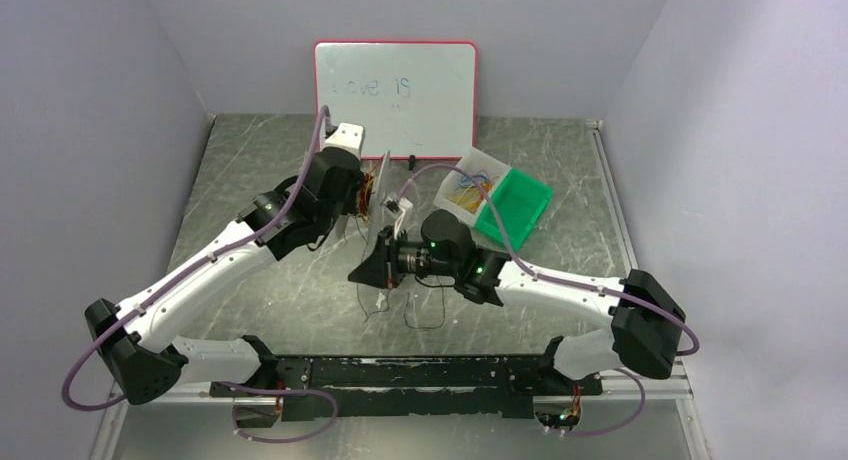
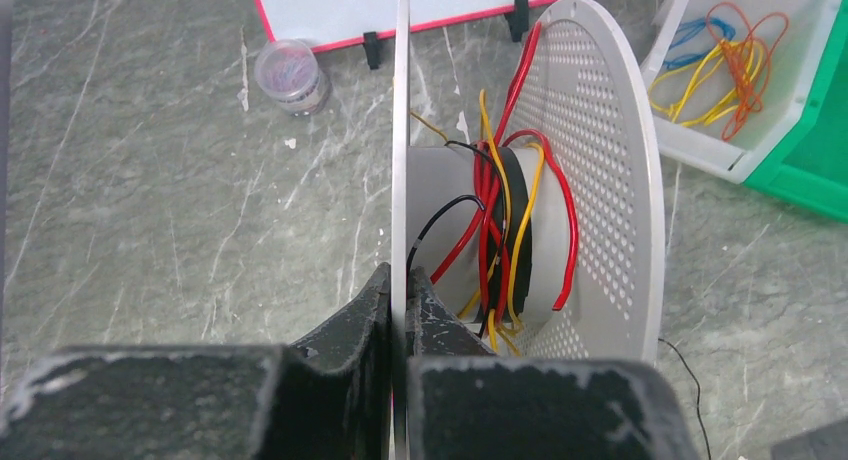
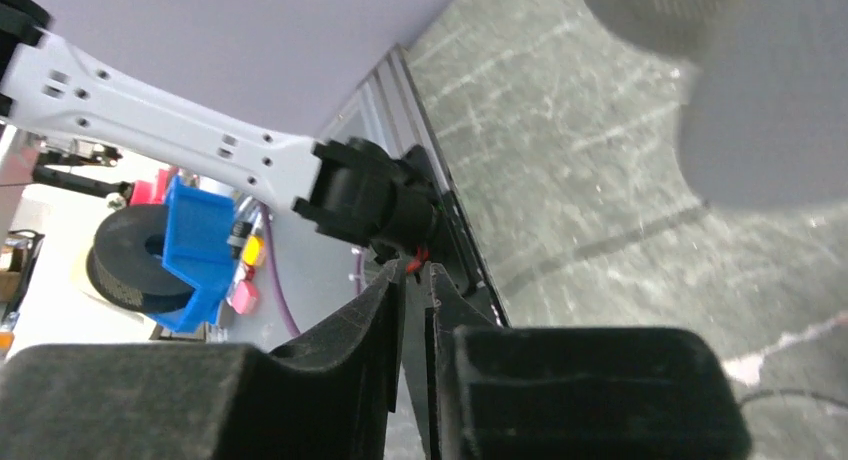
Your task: Wrap the cables
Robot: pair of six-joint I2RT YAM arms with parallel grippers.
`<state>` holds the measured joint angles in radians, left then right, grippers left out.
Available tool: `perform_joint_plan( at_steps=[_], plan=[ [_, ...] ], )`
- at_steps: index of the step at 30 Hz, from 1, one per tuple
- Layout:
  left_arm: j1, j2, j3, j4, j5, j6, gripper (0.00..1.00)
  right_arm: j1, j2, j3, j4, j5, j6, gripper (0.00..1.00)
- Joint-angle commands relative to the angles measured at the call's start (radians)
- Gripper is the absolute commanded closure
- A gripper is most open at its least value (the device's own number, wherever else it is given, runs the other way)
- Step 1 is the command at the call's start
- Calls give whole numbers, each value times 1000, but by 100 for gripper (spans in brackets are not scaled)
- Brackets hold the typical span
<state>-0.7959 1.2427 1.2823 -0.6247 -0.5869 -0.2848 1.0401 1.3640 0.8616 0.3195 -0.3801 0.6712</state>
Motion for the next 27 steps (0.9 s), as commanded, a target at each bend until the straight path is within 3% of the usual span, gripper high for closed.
perform_joint_plan(
  at_steps=[1, 7, 11, 27],
  plan=[
    [17, -54, 67, 96, -16, -3, 93, 10, -78, -74, 47, 69, -9, 81],
    [23, -67, 75, 100, -8, -1, 93, 11, -218, -170, 33, 131, -59, 63],
    [25, -77, 75, 102, 1, -7, 93, 12, -259, -223, 43, 153, -84, 58],
    [25, -85, 66, 112, 50, -39, 93, 96, -11, -270, 374, 107, -48, 49]
  ],
)
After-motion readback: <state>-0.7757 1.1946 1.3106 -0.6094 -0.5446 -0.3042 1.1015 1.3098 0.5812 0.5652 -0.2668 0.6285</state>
